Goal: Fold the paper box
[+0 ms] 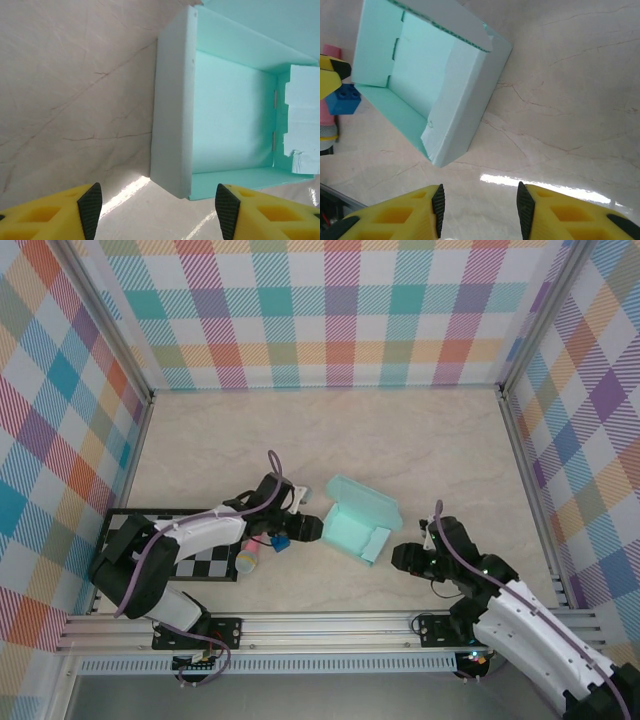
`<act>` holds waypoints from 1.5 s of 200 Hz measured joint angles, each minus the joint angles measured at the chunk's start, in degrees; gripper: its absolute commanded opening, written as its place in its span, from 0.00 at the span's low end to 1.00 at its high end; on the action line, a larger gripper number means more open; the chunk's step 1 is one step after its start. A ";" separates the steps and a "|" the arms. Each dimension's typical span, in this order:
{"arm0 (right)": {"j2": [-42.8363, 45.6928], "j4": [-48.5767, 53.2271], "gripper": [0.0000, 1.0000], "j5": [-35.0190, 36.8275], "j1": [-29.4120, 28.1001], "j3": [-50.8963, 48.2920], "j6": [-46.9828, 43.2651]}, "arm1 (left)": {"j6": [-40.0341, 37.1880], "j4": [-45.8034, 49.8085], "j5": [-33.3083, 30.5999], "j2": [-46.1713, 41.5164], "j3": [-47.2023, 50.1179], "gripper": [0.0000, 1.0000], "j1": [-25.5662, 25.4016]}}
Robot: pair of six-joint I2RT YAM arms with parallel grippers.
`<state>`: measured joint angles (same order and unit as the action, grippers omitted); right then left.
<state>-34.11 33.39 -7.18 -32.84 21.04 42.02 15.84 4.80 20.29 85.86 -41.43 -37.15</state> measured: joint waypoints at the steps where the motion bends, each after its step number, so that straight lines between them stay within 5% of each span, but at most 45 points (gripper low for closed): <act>1: -0.20 -0.13 0.45 0.00 0.00 0.00 -0.17 | -0.17 -0.04 -0.26 0.00 0.00 0.62 -0.15; 95: -6.80 -5.95 0.46 0.46 5.09 2.58 -3.96 | -3.74 0.00 -22.69 3.69 -7.93 0.58 -9.42; 221: -11.23 -9.60 0.46 -0.02 10.32 2.99 -3.93 | -7.02 -0.55 -26.36 12.22 -9.01 0.38 -11.19; 300: -11.23 -9.79 0.46 0.00 10.73 3.30 -3.91 | -6.36 0.02 -32.76 15.41 -11.65 0.07 -11.96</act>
<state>-45.34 23.59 -7.18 -22.11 24.34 38.11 9.47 4.82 -12.47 101.27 -53.08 -49.10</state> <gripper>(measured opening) 0.461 0.113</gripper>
